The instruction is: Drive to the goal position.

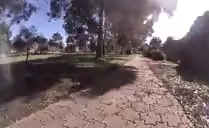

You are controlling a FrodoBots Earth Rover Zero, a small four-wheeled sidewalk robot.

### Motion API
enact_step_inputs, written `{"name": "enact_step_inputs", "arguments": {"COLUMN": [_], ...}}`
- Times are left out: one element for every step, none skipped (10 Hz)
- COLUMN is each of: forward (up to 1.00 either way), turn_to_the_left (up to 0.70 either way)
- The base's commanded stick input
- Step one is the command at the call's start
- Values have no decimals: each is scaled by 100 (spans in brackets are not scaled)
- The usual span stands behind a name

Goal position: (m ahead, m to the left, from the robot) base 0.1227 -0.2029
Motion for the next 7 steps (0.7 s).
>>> {"name": "enact_step_inputs", "arguments": {"forward": [58,58,58,58,58,58,58], "turn_to_the_left": [0,0,0,0,0,0,-44]}}
